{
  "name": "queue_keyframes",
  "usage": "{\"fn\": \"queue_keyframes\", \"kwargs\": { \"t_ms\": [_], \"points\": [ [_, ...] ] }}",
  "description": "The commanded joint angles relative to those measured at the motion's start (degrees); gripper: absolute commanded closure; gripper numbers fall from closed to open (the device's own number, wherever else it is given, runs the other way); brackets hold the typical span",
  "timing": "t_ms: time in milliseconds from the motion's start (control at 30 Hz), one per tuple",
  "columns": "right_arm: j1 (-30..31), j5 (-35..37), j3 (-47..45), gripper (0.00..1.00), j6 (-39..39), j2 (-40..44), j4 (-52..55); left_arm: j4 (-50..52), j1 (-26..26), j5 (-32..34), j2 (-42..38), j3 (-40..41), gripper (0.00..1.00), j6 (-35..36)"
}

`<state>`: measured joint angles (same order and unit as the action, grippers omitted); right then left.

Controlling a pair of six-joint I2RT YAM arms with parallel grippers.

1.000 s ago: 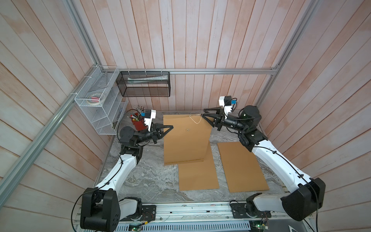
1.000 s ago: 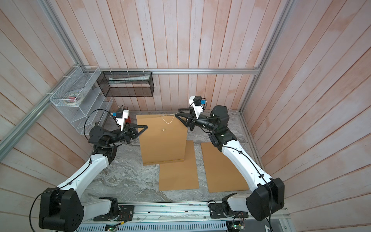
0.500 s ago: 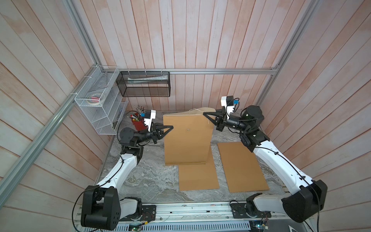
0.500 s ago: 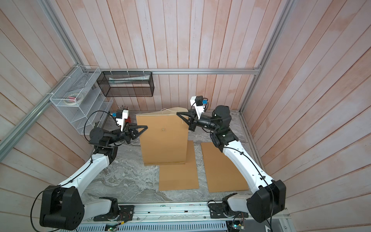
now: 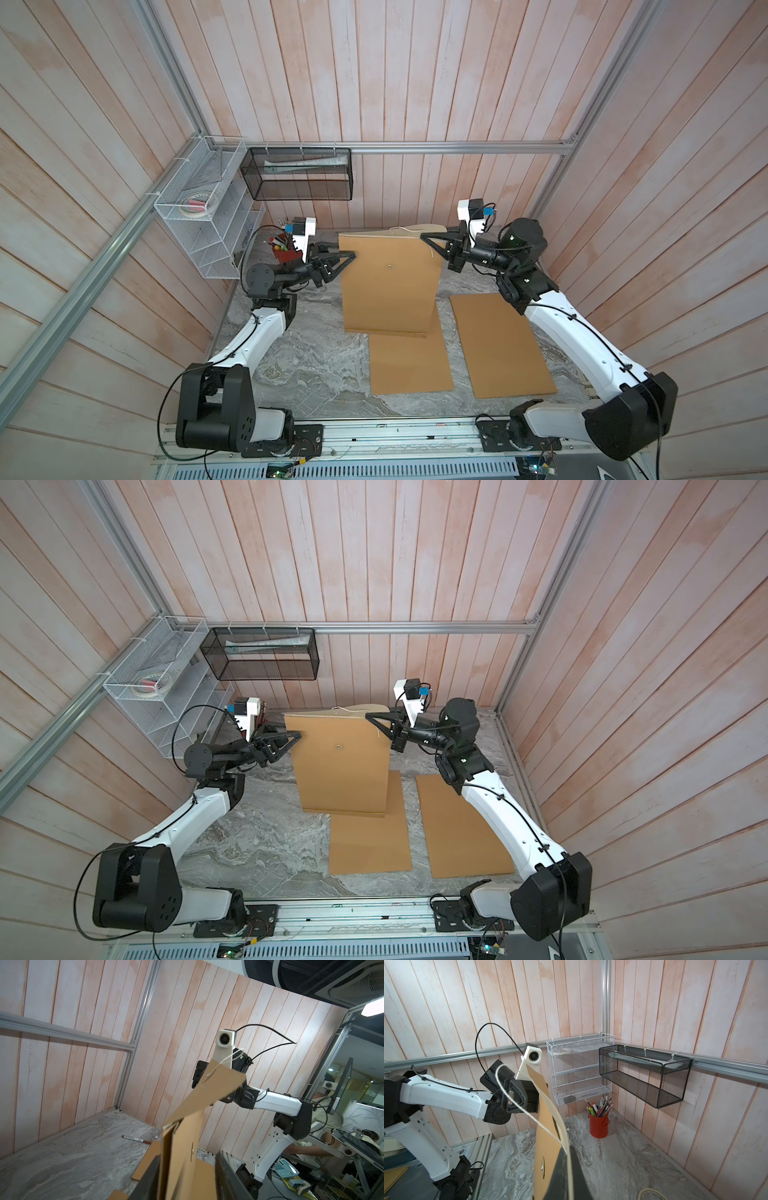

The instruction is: Open the file bag

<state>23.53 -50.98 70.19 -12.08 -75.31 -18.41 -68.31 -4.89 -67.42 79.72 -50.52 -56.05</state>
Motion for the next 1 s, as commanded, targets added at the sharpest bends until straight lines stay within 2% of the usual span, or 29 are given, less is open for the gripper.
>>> {"fn": "queue_keyframes", "kwargs": {
  "t_ms": [0,233,367,533,567,733,800,933,967],
  "points": [
    [-0.13,-1.48,-0.54,1.0,-0.89,0.04,-0.79,-5.68,0.23,-0.02,2.07,-3.1,0.57,-4.72],
    [0.11,-1.88,-0.32,1.0,-1.02,-0.78,-0.79,-7.05,0.23,0.35,4.66,-5.98,0.57,-6.77],
    [0.6,-2.18,0.19,1.0,-0.82,-1.57,-0.9,-6.53,0.18,0.51,5.08,-7.19,0.53,-6.62],
    [1.1,-2.32,0.99,1.0,-0.84,-2.45,-0.86,-5.75,0.22,0.45,5.36,-7.9,0.54,-6.26],
    [1.2,-2.41,1.08,1.0,-0.83,-2.56,-0.96,-5.86,0.23,0.36,5.35,-7.9,0.58,-6.26],
    [1.61,-2.67,1.33,1.0,-0.84,-2.66,-1.21,-6.41,0.16,0.16,5.45,-7.22,0.91,-6.45],
    [1.64,-2.71,1.14,1.0,-0.74,-2.43,-1.32,-6.76,0.18,0.34,5.36,-6.87,1.0,-6.51],
    [1.61,-2.48,0.41,1.0,-0.54,-1.82,-1.29,-7.19,0.4,1.27,5.18,-6.43,1.0,-6.93],
    [1.61,-2.3,-0.08,0.97,-0.45,-1.62,-1.34,-7.64,0.56,1.78,5.17,-6.22,1.0,-7.25]
  ]
}}
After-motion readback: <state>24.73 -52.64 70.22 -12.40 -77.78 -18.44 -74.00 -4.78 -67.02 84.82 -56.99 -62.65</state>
